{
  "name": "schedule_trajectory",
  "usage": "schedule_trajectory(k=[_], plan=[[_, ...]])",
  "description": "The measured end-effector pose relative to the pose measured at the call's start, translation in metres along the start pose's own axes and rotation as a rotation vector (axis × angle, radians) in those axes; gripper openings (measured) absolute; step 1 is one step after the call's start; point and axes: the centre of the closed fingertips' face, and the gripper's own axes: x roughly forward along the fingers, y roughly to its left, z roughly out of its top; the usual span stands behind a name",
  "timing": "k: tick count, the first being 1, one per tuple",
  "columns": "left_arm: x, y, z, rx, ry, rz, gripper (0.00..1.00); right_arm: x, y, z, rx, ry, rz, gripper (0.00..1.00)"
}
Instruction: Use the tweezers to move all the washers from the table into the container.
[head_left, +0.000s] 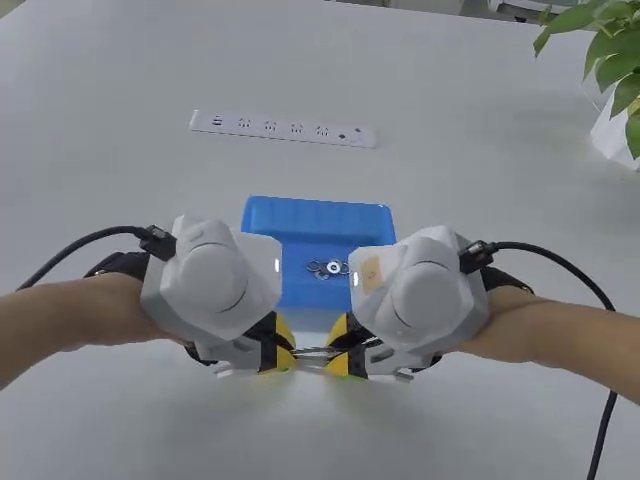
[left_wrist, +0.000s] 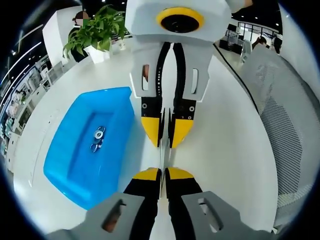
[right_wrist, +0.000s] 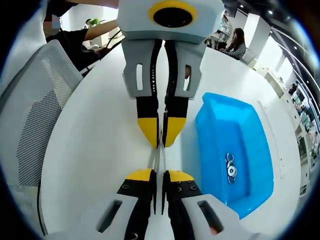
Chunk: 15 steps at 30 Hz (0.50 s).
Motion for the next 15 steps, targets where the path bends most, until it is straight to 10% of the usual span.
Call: schedule_trajectory(k=[15], plan=[[-0.0016,-0.0008,-0.0001,-0.026,-0.007,-0.007,0.09,-0.0004,-0.0024,0.0003,0.040,0.030,0.006,0.13]])
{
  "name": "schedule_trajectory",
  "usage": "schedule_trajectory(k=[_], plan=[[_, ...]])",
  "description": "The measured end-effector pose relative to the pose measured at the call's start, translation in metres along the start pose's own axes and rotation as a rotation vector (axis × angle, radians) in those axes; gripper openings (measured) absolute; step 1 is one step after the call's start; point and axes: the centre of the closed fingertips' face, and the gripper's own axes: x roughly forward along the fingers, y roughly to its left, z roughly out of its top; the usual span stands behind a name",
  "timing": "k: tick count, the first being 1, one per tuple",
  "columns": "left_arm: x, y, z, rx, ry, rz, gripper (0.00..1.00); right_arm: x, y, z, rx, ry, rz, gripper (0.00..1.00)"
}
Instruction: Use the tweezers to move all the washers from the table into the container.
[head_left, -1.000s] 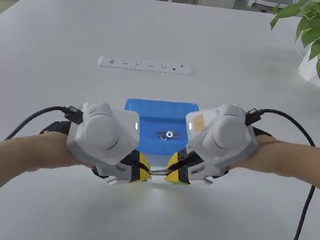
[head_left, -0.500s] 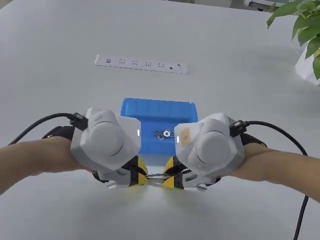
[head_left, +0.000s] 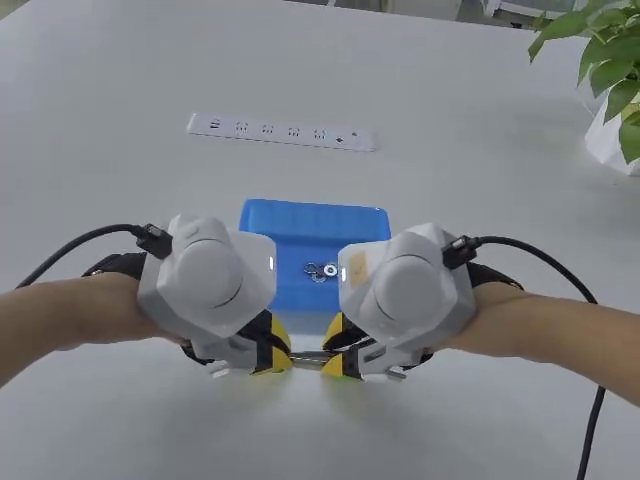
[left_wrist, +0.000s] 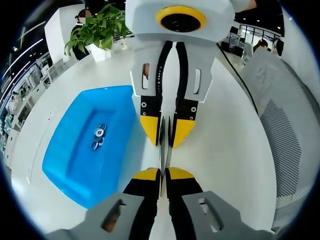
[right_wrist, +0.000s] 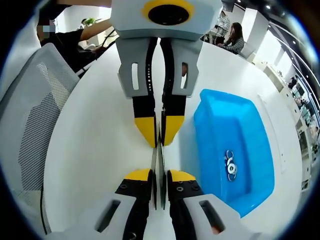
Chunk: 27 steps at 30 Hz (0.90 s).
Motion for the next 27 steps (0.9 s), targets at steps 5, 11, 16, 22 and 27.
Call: schedule_trajectory(k=[5,11,16,22,27], plan=[[-0.004,-0.001,-0.001,-0.026,0.000,0.006,0.16,-0.002,-0.004,-0.002,0.062,-0.013,-0.011,0.18],[-0.033,0.008,0.018,-0.182,-0.170,0.090,0.19,-0.026,-0.001,-0.001,0.241,-0.135,-0.037,0.23],[-0.059,0.009,0.027,-0.232,-0.284,0.172,0.36,-0.046,0.000,-0.005,0.302,-0.216,-0.104,0.31],[-0.083,-0.003,0.032,-0.271,-0.359,0.227,0.69,-0.081,-0.002,0.007,0.387,-0.392,-0.189,0.49],[-0.100,-0.010,0.026,-0.292,-0.364,0.256,0.79,-0.106,-0.002,0.010,0.386,-0.457,-0.244,0.60]])
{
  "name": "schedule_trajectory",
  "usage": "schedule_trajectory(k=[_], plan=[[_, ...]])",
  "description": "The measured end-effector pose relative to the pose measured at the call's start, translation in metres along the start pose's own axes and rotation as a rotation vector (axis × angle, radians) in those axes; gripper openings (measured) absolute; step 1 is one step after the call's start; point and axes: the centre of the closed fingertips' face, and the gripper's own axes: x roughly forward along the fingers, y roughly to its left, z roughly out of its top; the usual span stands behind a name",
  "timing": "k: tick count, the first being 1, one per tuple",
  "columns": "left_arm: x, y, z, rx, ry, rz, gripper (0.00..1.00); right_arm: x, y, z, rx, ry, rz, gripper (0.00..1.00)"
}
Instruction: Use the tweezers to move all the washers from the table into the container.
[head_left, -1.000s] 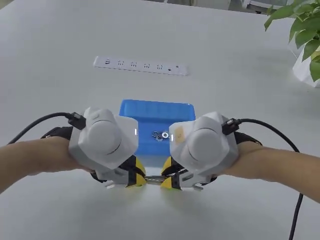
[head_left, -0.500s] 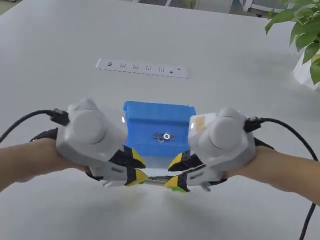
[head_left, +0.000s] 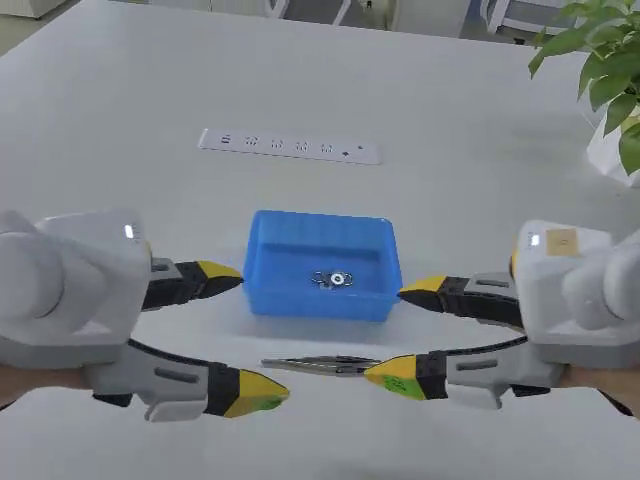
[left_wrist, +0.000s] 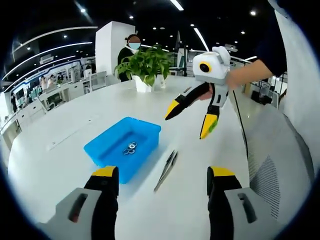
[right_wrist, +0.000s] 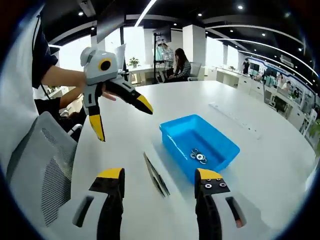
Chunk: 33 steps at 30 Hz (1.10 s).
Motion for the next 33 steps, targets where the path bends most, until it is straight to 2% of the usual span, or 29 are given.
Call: schedule_trajectory(k=[3,6,7,8,9,12,13,16,21,24,27,28,29,31,33], plan=[[-0.012,0.000,0.005,0.009,-0.027,0.008,0.80,-0.011,0.000,0.004,-0.002,-0.023,-0.016,0.68],[-0.023,0.004,0.017,-0.009,-0.080,0.040,0.92,-0.020,0.000,0.005,-0.023,-0.026,-0.029,0.75],[-0.025,0.004,0.019,-0.004,-0.080,0.045,0.96,-0.022,0.001,0.005,-0.030,-0.024,-0.030,0.77],[-0.029,0.008,0.022,0.016,-0.084,0.072,0.99,-0.024,0.001,0.005,-0.041,-0.020,-0.035,0.79],[-0.031,0.009,0.023,0.031,-0.083,0.083,0.99,-0.027,0.002,0.004,-0.063,-0.012,-0.035,0.80],[-0.036,0.004,0.025,0.033,-0.075,0.070,1.00,-0.034,0.006,0.004,-0.110,0.003,-0.021,0.86],[-0.038,0.003,0.024,0.049,-0.062,0.078,1.00,-0.036,0.010,0.004,-0.117,0.007,-0.007,0.90],[-0.043,0.001,0.022,0.079,-0.035,0.085,1.00,-0.038,0.011,0.002,-0.140,0.020,-0.014,1.00],[-0.051,0.001,0.023,0.097,-0.024,0.095,1.00,-0.041,0.010,0.003,-0.162,0.027,-0.033,1.00],[-0.055,0.001,0.028,0.110,-0.026,0.100,1.00,-0.043,0.009,0.007,-0.162,0.022,-0.039,1.00],[-0.058,0.001,0.039,0.119,-0.057,0.106,1.00,-0.045,0.009,0.010,-0.172,0.021,-0.040,1.00],[-0.059,0.002,0.044,0.135,-0.083,0.117,1.00,-0.046,0.009,0.010,-0.176,0.021,-0.035,1.00],[-0.059,0.002,0.045,0.141,-0.085,0.116,1.00,-0.046,0.008,0.011,-0.176,0.020,-0.035,1.00],[-0.057,0.001,0.045,0.144,-0.078,0.115,1.00,-0.047,0.008,0.012,-0.181,0.020,-0.037,1.00],[-0.056,-0.001,0.041,0.149,-0.052,0.107,1.00,-0.049,0.009,0.012,-0.185,0.022,-0.037,1.00]])
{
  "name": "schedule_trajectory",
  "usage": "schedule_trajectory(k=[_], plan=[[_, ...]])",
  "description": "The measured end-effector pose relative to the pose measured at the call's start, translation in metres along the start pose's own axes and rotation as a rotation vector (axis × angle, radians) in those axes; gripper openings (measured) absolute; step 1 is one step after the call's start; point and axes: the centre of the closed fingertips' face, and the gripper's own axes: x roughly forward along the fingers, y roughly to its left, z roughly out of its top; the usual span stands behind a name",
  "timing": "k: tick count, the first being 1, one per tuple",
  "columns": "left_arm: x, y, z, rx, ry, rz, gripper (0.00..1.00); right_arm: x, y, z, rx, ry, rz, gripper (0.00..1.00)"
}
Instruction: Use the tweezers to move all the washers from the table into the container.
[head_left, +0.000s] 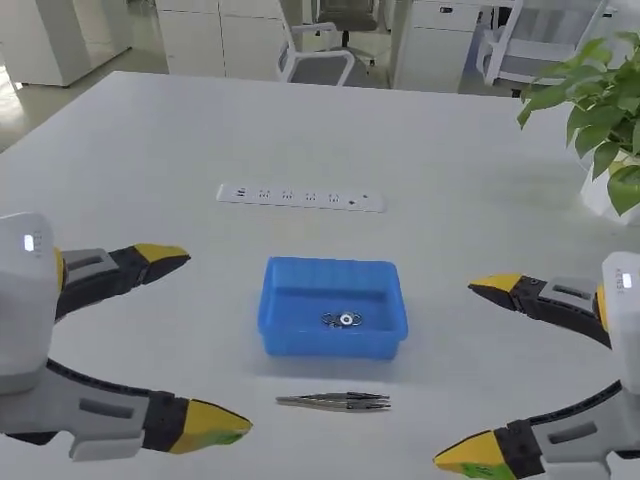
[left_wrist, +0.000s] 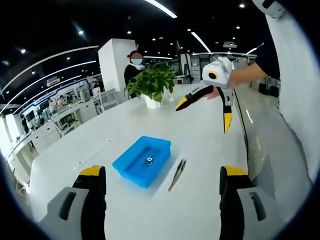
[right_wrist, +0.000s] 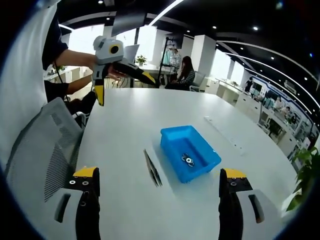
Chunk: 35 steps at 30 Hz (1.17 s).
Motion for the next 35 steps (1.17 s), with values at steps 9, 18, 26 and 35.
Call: schedule_trajectory(k=[9,18,26,35], plan=[[-0.004,0.002,0.002,0.009,0.009,-0.006,1.00,-0.010,0.002,-0.002,0.015,0.010,-0.016,1.00],[-0.010,0.000,0.001,-0.001,0.012,-0.017,1.00,-0.015,0.001,-0.004,0.034,0.016,-0.032,1.00],[-0.016,0.001,0.000,-0.018,0.018,-0.006,1.00,-0.018,-0.002,0.002,0.058,-0.012,-0.044,1.00],[-0.022,0.001,0.000,-0.012,0.029,0.002,1.00,-0.021,-0.003,0.008,0.062,-0.030,-0.055,1.00]])
